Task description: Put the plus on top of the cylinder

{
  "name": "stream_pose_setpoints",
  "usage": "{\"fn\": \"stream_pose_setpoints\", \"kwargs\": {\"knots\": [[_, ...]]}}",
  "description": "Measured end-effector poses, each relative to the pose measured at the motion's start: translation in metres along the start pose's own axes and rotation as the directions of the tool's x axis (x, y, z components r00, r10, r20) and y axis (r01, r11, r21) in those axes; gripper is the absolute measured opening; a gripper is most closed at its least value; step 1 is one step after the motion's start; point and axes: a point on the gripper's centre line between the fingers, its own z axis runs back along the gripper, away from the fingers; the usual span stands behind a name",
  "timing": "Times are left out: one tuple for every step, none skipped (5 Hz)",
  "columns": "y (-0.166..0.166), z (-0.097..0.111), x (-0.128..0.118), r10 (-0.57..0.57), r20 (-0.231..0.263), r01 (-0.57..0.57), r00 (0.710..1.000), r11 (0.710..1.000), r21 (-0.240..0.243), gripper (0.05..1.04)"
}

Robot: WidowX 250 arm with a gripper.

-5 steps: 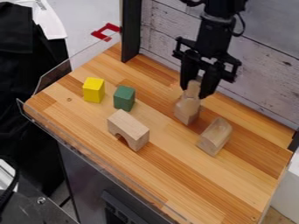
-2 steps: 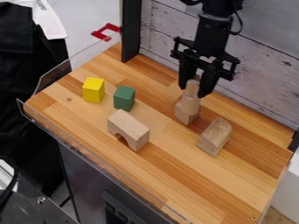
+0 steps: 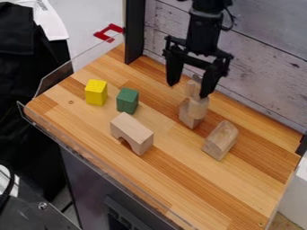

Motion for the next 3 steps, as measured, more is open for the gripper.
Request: {"fn": "stream_pose_setpoints", "kwargs": {"knots": [[0.004,0.008,0.0,0.005,0.025,-0.005,1.0,1.0,-0.009,0.998],[0.005,0.014,-0.003,0.008,0.029,-0.007,1.0,1.0,-0.023,0.998],[0.019,0.037,-0.008,0.05,0.078,-0.047,0.996,0.998,-0.046,0.998]]}}
